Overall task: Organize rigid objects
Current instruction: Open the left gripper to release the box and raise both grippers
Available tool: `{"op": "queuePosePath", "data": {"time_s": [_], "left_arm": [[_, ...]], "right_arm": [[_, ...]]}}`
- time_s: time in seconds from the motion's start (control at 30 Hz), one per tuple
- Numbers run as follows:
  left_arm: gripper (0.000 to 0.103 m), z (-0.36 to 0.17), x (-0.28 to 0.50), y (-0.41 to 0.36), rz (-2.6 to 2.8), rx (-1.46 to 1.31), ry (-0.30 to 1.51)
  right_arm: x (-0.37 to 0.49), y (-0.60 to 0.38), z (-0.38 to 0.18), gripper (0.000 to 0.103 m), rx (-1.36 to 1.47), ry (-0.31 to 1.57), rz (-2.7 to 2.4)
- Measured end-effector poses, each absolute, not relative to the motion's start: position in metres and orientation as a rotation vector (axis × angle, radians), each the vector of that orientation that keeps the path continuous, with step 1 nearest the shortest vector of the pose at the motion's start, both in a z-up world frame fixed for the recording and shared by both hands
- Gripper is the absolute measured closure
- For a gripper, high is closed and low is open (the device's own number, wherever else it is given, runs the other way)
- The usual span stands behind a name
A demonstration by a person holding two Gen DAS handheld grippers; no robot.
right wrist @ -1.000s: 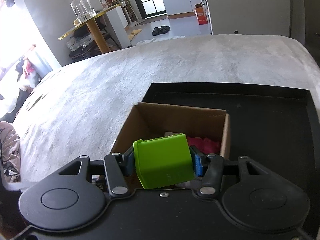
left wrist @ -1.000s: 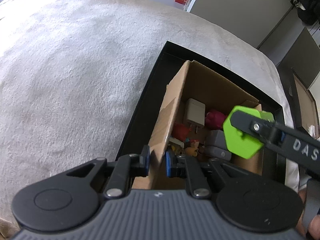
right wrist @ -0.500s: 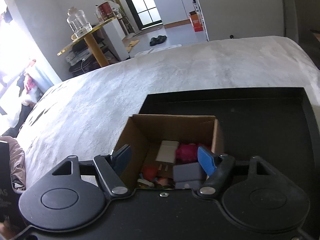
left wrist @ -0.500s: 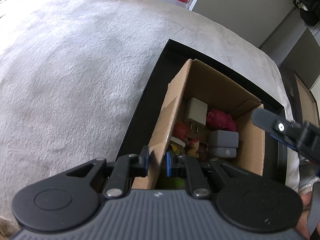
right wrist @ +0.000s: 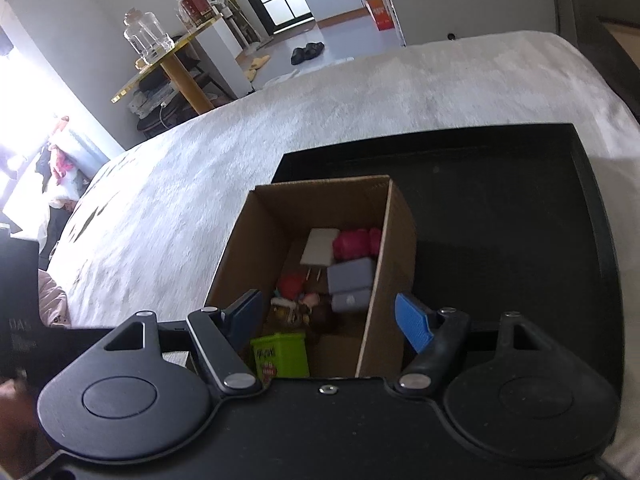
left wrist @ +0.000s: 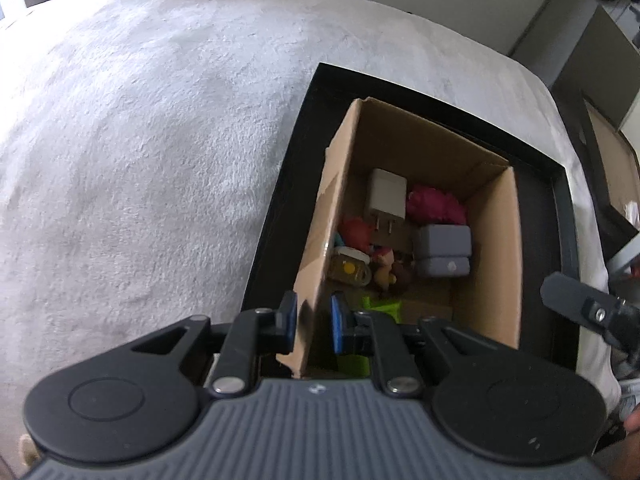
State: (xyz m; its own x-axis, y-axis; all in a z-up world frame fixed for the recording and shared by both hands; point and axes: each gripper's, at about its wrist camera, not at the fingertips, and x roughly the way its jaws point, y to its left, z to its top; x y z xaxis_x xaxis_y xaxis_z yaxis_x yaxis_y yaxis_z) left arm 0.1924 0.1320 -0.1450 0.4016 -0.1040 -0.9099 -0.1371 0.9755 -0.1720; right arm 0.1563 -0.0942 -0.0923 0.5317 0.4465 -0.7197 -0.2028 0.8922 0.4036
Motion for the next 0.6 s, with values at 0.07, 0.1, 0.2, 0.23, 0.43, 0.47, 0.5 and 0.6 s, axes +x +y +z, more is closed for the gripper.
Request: {"op": "queuePosePath", "data": {"time_s": [0.07, 0.1, 0.2, 0.23, 0.43, 0.47, 0.5, 0.6], "left_arm": [[0.088, -0.134, 0.190, 0.128, 0.010, -0.200, 1.153], [0.088, -0.128, 0.189, 0.125, 0.006, -0.186, 1.151], [0.086, -0.114, 0.187, 0.121, -0.013, -0.179, 1.170], [0.085, -0.109, 0.187, 0.120, -0.013, -0.176, 1.174], [0.063, -0.074, 0.177, 0.119, -0.005, -0.164, 1.140], [0.059, -0.068, 0.176, 0.118, -0.006, -0.166, 1.131], [0.057, -0.062, 0.174, 0.117, -0.008, -0.163, 1.122], [0.046, -0.042, 0.166, 0.110, -0.021, -0.159, 1.093]], "right_arm": [[0.151, -0.100, -0.090, 0.030, 0.297, 0.939, 0.389], [0.149, -0.102, -0.088, 0.027, 0.304, 0.939, 0.387], [0.142, -0.109, -0.081, 0.020, 0.319, 0.929, 0.379], [0.141, -0.112, -0.079, 0.016, 0.322, 0.925, 0.376], [0.131, -0.126, -0.062, 0.000, 0.338, 0.906, 0.352], [0.130, -0.129, -0.059, 0.000, 0.343, 0.903, 0.343], [0.128, -0.132, -0.056, 0.000, 0.349, 0.901, 0.338], [0.124, -0.141, -0.050, 0.000, 0.368, 0.892, 0.321]]}}
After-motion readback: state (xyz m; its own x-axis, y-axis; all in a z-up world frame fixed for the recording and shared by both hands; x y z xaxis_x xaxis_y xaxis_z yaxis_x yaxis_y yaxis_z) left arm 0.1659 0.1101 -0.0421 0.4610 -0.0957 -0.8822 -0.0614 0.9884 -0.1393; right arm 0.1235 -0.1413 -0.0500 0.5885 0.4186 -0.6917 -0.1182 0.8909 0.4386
